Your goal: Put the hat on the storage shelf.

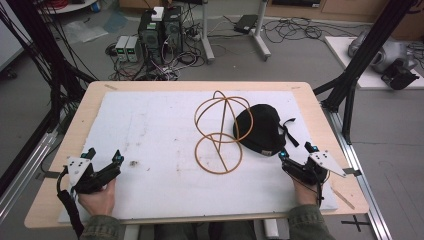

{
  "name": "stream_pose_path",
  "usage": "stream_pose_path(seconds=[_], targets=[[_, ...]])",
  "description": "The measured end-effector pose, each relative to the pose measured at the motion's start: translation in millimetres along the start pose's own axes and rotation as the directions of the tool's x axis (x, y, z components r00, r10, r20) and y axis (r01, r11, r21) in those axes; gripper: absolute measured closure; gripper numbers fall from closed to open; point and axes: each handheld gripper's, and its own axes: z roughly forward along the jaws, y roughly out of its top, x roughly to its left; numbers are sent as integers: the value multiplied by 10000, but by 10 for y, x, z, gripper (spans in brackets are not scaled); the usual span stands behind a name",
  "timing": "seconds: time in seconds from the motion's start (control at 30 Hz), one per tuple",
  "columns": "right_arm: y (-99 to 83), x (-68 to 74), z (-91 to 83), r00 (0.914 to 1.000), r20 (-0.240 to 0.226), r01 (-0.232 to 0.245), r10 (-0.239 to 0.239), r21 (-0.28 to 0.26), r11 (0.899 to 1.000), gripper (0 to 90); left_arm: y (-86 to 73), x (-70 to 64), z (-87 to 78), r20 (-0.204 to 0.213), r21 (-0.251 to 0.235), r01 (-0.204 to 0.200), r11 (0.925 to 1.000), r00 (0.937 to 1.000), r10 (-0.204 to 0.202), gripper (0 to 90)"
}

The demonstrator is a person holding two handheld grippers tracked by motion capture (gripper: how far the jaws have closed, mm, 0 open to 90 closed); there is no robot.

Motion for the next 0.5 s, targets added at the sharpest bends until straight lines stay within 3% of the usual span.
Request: stream_pose_path(seconds=[0.5], targets=[[-1, 10, 5, 10000, 16, -60, 60, -3, 10000, 119, 0, 12, -9, -69, -37, 30, 10000, 10000, -30, 170]])
